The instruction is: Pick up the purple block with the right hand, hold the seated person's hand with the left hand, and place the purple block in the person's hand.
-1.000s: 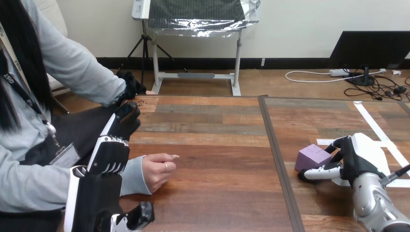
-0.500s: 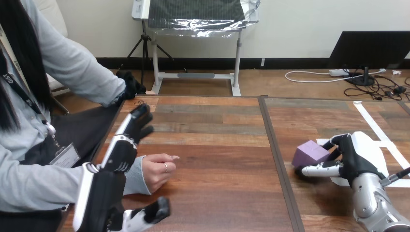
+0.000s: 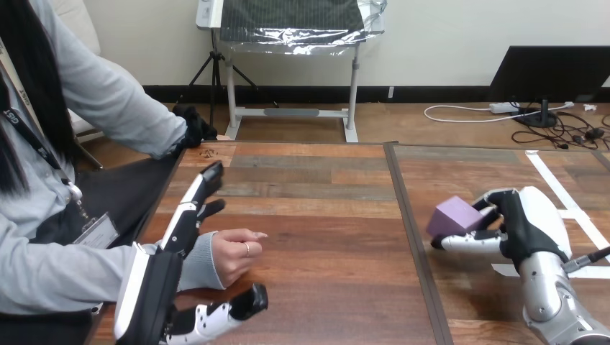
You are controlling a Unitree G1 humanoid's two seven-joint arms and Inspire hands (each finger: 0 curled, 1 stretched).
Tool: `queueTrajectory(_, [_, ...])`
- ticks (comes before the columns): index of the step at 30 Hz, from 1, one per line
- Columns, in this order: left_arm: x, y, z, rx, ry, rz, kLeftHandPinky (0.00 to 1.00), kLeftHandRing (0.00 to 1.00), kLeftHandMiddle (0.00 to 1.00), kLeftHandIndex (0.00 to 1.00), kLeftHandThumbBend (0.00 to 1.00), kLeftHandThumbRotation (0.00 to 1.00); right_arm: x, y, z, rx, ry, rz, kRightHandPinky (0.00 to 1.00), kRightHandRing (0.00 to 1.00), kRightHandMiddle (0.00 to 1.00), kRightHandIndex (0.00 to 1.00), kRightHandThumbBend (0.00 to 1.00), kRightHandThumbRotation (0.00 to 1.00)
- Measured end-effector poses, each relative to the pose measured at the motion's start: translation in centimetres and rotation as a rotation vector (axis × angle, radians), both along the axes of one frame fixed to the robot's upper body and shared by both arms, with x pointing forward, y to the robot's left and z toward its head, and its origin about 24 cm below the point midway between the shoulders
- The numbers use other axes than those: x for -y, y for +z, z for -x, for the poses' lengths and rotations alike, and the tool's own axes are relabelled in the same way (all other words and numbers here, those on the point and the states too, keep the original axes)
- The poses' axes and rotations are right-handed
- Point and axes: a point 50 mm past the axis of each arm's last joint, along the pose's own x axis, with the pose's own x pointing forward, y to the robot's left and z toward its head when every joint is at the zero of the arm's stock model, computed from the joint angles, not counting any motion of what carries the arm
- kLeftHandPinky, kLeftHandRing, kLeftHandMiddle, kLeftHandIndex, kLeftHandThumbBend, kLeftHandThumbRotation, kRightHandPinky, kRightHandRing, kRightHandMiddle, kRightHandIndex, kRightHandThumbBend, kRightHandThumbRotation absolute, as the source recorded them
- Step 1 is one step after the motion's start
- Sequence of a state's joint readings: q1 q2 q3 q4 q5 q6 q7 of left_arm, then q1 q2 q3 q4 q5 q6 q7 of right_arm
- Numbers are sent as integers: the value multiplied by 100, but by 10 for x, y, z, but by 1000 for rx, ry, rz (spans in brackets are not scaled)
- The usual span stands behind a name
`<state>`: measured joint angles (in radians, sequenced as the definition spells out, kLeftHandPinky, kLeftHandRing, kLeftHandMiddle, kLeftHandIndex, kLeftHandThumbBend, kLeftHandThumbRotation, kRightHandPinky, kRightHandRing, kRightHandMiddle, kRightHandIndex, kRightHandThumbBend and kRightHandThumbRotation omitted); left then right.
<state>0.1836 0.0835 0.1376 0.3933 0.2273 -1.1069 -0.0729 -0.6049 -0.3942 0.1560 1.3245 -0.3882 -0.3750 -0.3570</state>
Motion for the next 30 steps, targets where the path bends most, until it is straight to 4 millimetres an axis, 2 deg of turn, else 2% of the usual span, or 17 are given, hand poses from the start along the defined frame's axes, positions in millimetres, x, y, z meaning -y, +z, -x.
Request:
queueTrajectory(18, [-12,11,-6,-66,47,-219,98,100,100,100,100,56,-13,5,-4,70,51,-56,6,11,18,22,39,0])
queueTrajectory(30, [-22,11,-8,-126,94,-403,96,100,100,99,100,56,-24,3,-2,87,98,-113,6,11,17,21,37,0])
